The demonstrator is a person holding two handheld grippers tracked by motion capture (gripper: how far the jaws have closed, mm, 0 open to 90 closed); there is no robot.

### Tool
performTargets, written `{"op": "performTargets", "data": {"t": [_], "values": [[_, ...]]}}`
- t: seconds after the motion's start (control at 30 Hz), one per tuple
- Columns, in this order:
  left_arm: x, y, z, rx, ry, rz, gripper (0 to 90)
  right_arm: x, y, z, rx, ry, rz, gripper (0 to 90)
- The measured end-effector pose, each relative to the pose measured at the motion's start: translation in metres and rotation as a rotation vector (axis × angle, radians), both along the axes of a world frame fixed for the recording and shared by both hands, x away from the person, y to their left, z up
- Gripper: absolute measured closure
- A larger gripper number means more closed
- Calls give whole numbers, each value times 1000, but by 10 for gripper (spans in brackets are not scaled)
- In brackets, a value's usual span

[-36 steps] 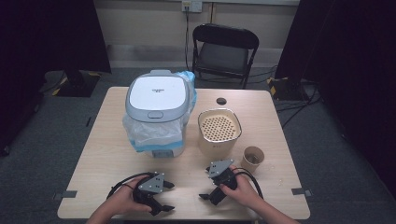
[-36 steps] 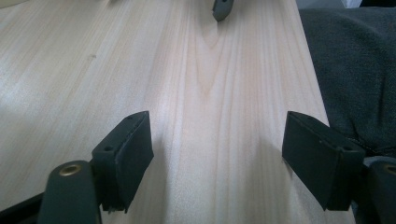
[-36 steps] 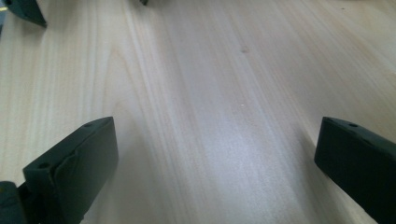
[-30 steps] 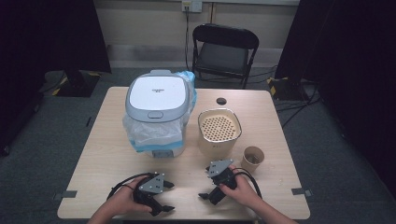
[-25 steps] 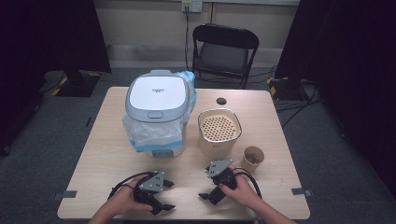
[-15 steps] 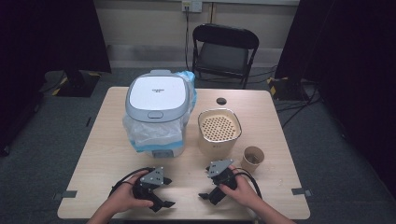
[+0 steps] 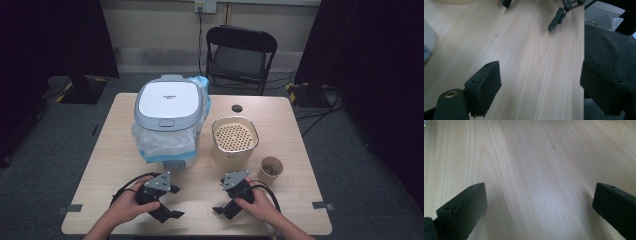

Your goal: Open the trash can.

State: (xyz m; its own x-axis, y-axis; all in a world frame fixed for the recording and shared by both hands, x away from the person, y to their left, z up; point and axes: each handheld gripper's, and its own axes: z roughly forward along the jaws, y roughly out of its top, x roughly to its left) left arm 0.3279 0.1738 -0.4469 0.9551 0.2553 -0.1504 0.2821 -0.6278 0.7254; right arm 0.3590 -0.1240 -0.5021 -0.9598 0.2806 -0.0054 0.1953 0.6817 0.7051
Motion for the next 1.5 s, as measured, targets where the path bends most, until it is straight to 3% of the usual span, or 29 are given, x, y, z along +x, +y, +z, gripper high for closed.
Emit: {"op": "performTargets", "data": {"t": [0.3, 0.4, 0.63, 0.83, 1.13, 1.37, 1.5], "values": [[0, 1, 25, 11, 5, 14, 167, 0, 0, 0, 1, 1, 0, 0], [2, 2, 33, -3, 8, 23, 167, 0, 0, 0, 0, 0, 0, 0], [4, 1, 59, -16, 2, 28, 167, 0, 0, 0, 2, -3, 1, 0], [5, 2, 78, 1, -17, 32, 167, 0, 0, 0, 1, -4, -1, 0], [6, 5, 99, -6, 23, 61, 167, 0, 0, 0, 1, -4, 0, 0], [10, 10, 108, -20, 29, 88, 168, 0, 0, 0, 1, -4, -1, 0], [11, 11, 116, -1, 30, 120, 167, 0, 0, 0, 1, -4, -1, 0]]}}
